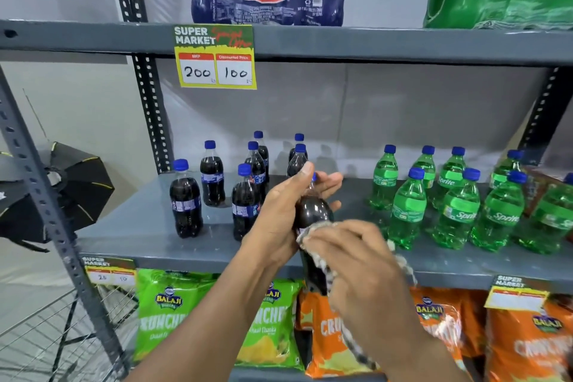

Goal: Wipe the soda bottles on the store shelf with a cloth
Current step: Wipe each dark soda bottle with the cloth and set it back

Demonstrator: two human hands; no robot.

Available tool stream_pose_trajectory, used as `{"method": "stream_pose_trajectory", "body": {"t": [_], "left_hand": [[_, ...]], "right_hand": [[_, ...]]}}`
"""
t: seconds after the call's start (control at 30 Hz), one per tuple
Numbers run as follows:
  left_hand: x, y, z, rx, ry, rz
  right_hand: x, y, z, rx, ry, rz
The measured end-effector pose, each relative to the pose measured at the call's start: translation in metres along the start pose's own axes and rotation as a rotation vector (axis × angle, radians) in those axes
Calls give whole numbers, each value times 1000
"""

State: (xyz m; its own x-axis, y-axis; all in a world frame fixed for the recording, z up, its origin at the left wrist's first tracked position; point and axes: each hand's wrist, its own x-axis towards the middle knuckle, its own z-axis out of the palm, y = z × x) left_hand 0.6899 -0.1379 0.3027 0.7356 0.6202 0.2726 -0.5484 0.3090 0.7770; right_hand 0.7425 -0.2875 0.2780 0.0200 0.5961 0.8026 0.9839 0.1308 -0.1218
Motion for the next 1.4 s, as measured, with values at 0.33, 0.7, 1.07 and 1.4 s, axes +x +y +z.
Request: {"method": "stream_pose_trajectory", "body": {"t": [0.33,0.7,1.07,1.4], "left_hand": [[-4,7,-5,13,57,-26],[-11,9,4,71,1,-31],[-8,14,6,85,62,-35],[-6,22,2,-43,53,7]], "right_hand": [[-7,-11,11,-70,-74,-48],[22,-8,0,-7,121,20],[-7,-9,0,44,123,47],[-38,-11,6,218,186,209]]}}
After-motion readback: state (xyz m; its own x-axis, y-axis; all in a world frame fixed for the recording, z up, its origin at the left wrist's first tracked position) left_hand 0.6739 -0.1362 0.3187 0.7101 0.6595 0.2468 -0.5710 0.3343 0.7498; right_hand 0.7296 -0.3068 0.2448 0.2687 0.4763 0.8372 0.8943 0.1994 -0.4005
